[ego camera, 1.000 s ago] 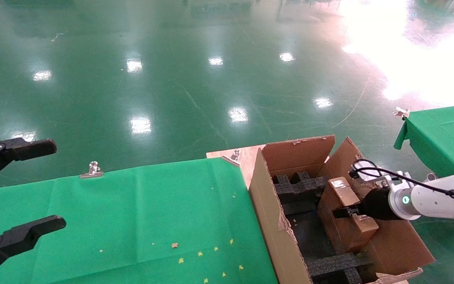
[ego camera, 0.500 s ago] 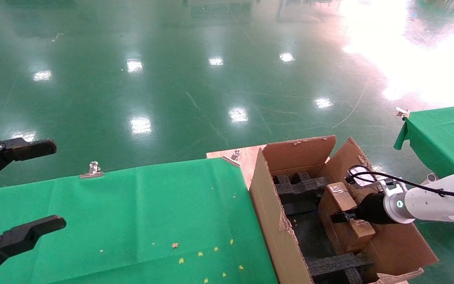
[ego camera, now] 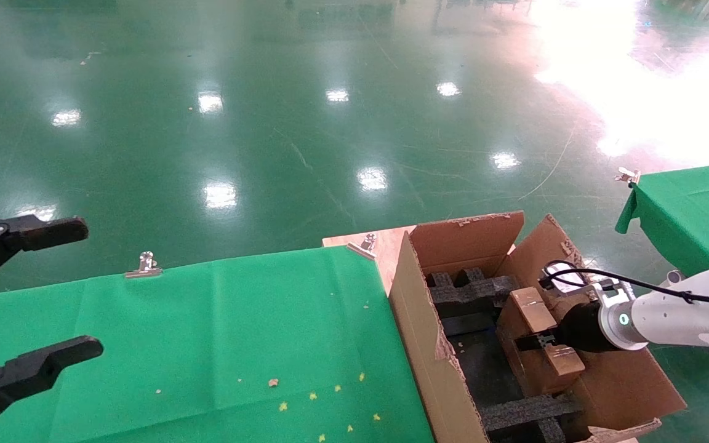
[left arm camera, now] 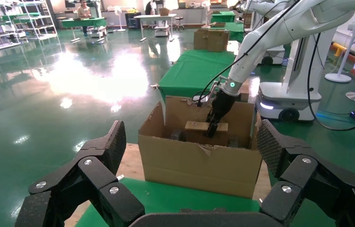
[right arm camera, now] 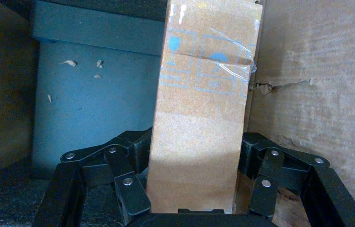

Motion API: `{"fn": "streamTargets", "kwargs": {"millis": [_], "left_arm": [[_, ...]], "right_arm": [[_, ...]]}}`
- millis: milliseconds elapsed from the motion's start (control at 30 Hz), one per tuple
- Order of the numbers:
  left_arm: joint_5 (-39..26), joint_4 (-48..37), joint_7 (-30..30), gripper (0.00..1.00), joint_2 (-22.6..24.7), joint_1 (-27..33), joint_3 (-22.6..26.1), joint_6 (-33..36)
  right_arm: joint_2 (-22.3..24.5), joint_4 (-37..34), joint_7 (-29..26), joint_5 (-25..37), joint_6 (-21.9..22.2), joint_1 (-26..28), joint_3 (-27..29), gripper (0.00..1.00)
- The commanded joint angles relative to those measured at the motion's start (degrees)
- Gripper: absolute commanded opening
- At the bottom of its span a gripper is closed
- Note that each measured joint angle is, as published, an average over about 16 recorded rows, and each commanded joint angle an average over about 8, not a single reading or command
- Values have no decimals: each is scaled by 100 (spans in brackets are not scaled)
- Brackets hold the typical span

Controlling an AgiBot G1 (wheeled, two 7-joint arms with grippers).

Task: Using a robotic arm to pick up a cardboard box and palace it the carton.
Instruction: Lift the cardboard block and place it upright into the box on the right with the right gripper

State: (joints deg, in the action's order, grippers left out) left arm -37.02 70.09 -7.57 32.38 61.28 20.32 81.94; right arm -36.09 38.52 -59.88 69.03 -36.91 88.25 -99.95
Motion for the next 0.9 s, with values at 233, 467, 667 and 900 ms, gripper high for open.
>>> {"fn": "streamTargets", "kwargs": {"millis": [233, 467, 667, 900], "left_arm": [[0, 0, 0, 100, 0, 0, 0, 0], [0, 0, 0, 100, 0, 0, 0, 0], [0, 0, 0, 100, 0, 0, 0, 0], [0, 0, 0, 100, 0, 0, 0, 0]], "right_arm": [[24, 27, 7, 8, -24, 38, 5, 100], [112, 133, 20, 40, -50, 142, 15, 100], [217, 292, -20, 73, -45, 237, 21, 100], [408, 609, -73, 92, 47, 448, 96, 100]]}}
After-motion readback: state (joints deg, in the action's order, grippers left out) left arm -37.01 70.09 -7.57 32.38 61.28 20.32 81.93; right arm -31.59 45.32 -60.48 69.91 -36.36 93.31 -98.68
